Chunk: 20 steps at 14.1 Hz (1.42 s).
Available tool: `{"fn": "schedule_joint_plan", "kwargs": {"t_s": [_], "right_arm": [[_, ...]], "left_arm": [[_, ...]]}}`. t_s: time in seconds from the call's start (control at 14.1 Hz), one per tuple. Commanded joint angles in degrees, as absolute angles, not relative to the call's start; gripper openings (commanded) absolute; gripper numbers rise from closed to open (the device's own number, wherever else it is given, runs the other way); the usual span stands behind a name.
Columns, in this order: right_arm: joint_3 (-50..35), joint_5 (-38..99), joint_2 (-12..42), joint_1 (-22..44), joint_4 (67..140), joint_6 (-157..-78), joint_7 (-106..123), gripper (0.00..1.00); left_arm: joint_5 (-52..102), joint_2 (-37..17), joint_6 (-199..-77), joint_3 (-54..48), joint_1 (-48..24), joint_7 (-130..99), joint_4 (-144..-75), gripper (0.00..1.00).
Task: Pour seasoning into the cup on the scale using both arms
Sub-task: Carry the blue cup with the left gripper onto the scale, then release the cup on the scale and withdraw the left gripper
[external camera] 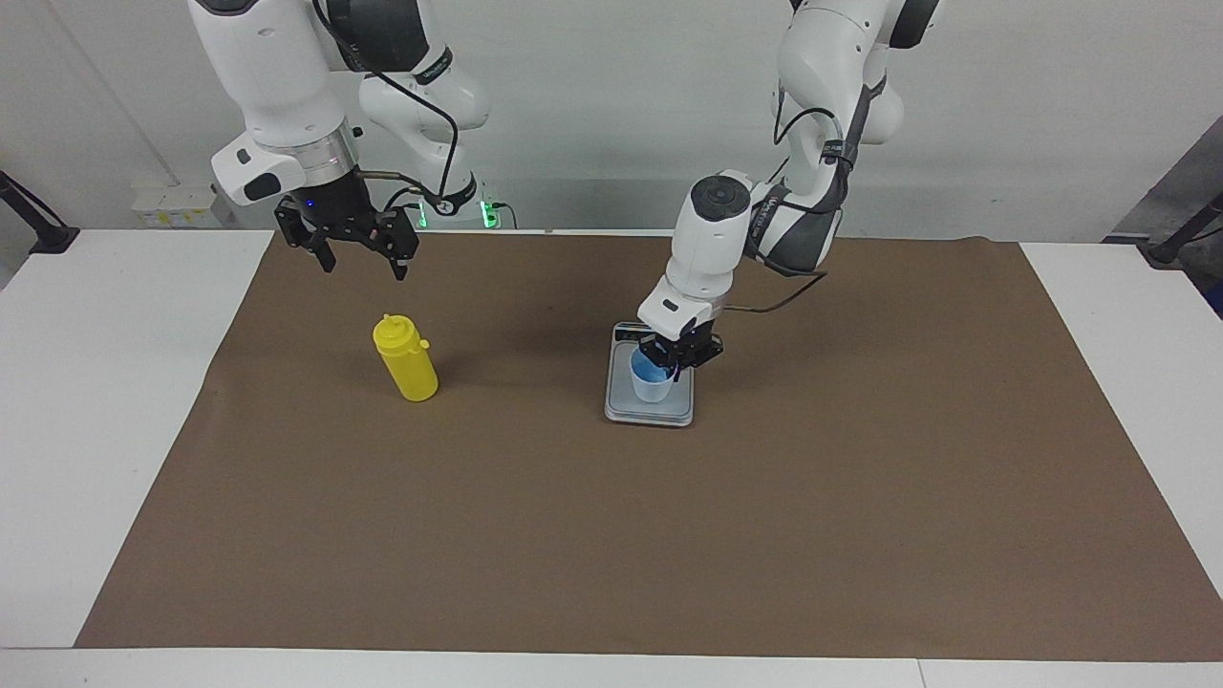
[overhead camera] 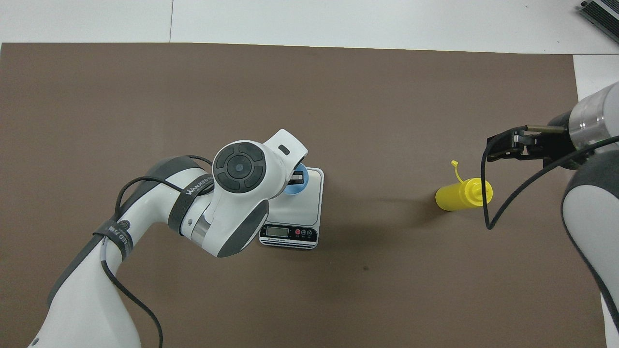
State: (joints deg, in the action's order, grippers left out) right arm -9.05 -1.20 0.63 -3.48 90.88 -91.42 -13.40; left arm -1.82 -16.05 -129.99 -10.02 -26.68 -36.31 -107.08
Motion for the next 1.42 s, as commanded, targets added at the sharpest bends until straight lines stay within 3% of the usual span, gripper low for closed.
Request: {"fn": "schedule_joint_plan", "kwargs": {"t_s": [0.0,0.07,0.14,0.21,0.28,0.35,0.64,1.14,1.35], "right_arm": [[-9.4,-0.97,-0.53,-4.39,92.2,-91.41,-12.39,1.0],[-9.4,-0.97,-0.53,-4.39,92.2,-91.41,-12.39,1.0],[-9.4,-0.88,-0.53,-4.39,92.2,-91.41,-12.39,1.0],[-9.32,-0.97,-0.53,-4.48,92.2,-91.32,-12.39,1.0],[-9.23,-0.97,-0.53,-4.48,92.2,-91.41,-12.22,1.0],[-9.14,-0.97,-0.53,-4.92,92.2,-91.58,-12.48,1.0],[-9.23,-0.88,-0.44,-5.53,92.11,-91.76,-12.22,1.0],[-9.14,-0.44,-0.27,-6.5,91.67,-92.28,-12.83,1.0],[-9.05,3.06,0.09,-10.18,91.76,-95.0,-17.21,1.0]], "left_arm": [[-3.16,-16.35,-130.87,-9.14,-27.6,-37.62,-107.14,0.0],[-3.16,-16.35,-130.87,-9.14,-27.6,-37.62,-107.23,0.0],[-3.16,-16.35,-131.04,-9.14,-27.6,-37.62,-107.31,0.15],[-3.16,-16.52,-131.83,-9.14,-27.6,-37.62,-107.49,0.6],[-3.16,-16.7,-133.14,-9.14,-27.68,-37.62,-108.1,0.95],[-3.16,-16.7,-134.02,-9.14,-27.95,-37.62,-108.54,1.0],[-3.16,-13.9,-128.7,-8.35,-26.72,-37.09,-107.06,1.0],[-3.43,-4.85,-114.1,-8.17,-16.1,-23.31,-103.8,1.0],[-2.82,-1.07,-110.05,-8.09,-10.22,-12.78,-103.89,1.0]]}}
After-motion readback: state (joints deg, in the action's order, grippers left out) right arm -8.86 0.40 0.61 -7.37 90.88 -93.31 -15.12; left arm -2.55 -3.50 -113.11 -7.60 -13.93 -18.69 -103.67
